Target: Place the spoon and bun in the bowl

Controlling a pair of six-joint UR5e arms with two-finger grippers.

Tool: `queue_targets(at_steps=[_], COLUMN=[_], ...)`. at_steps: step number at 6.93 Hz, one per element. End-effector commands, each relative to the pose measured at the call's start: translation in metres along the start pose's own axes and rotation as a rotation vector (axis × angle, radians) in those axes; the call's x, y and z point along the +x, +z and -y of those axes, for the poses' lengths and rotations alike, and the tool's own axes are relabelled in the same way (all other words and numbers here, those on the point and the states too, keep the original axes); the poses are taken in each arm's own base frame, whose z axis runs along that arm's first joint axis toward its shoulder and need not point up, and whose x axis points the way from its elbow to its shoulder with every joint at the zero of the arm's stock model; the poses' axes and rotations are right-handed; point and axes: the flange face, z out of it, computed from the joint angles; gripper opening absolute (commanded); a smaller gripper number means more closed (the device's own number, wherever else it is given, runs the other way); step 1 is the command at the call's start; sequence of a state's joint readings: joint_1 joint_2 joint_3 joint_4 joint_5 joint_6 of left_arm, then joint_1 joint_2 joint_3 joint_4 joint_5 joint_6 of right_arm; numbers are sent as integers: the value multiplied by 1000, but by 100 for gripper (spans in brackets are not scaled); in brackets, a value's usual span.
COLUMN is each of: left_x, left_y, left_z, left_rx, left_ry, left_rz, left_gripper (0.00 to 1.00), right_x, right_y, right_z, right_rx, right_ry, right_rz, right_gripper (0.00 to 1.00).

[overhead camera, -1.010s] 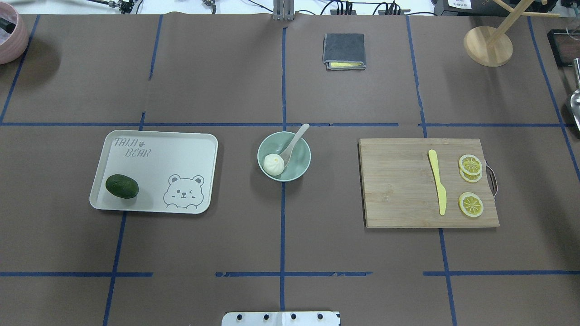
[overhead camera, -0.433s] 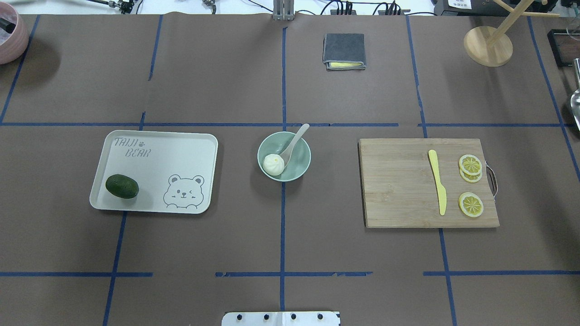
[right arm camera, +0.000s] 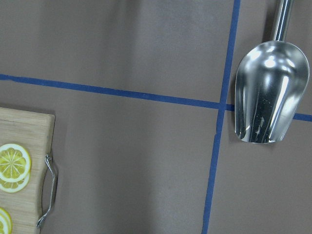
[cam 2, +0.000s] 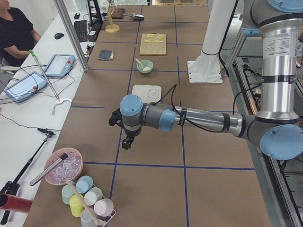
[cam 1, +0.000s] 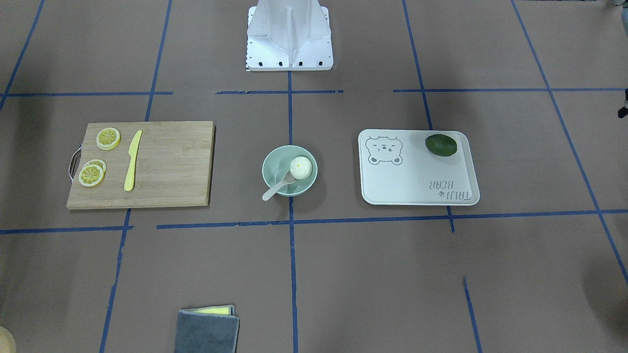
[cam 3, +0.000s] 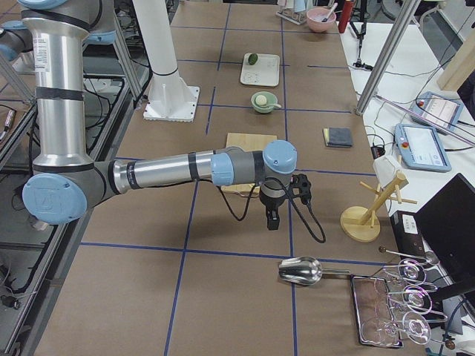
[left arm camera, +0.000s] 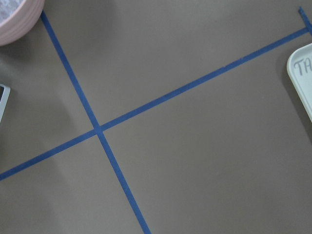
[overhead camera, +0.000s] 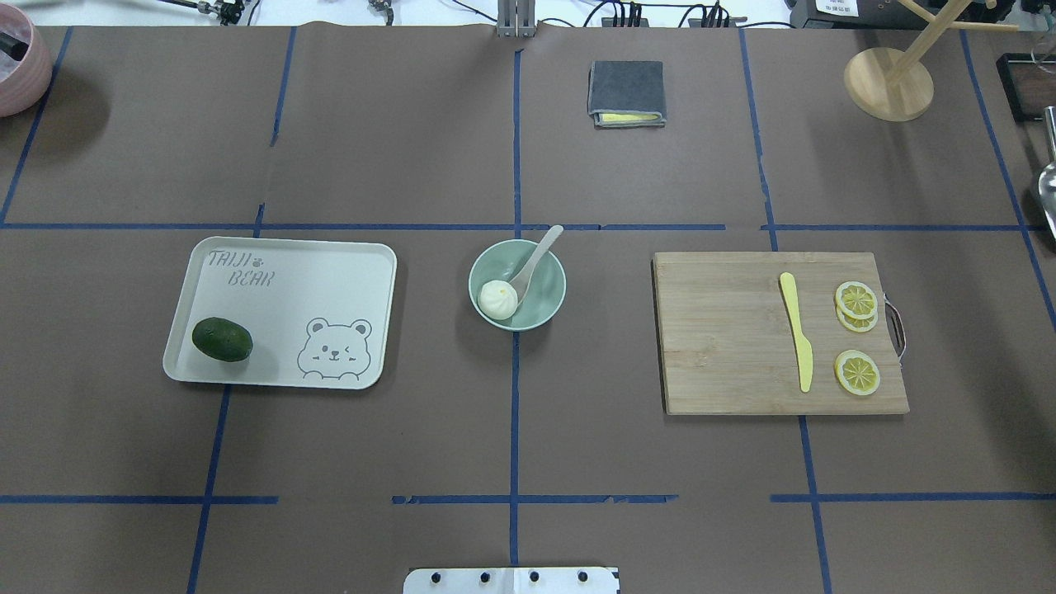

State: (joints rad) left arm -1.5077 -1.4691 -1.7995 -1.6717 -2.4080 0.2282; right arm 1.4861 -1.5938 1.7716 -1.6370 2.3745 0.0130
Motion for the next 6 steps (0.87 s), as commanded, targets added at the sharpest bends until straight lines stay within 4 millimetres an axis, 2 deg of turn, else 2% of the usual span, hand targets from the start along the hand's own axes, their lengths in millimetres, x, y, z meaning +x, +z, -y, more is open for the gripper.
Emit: queue_targets(at_steps=[1,2,3,4,5,6], left_x=[-11,-13,-7,-14,-12,-15], left_y=[-1,1,-10,-7,-20,-19], left_z=[-25,-22,-16,-22,-22,-25], left_rx=[-10,-12,4,-14,8,6], left_ry=[-51,-53,-35,-47,-48,-57], left_rz=[6,7,40,73,83,83], left_gripper=[100,100,100,100,100,100], right_x=[-3,-6,-8,-9,-7,-10], right_y=[-4,-6,-7,-8,-6,-10], right_z=[-20,-24,-30,-46,-59,-61], right_rx=[0,4,3,-2,-7,3], right_ry=[-11,-39,-62,-78,-76,-95], right_rz=[2,3,2,-3,-1,-3], right_gripper=[100,100,100,100,100,100])
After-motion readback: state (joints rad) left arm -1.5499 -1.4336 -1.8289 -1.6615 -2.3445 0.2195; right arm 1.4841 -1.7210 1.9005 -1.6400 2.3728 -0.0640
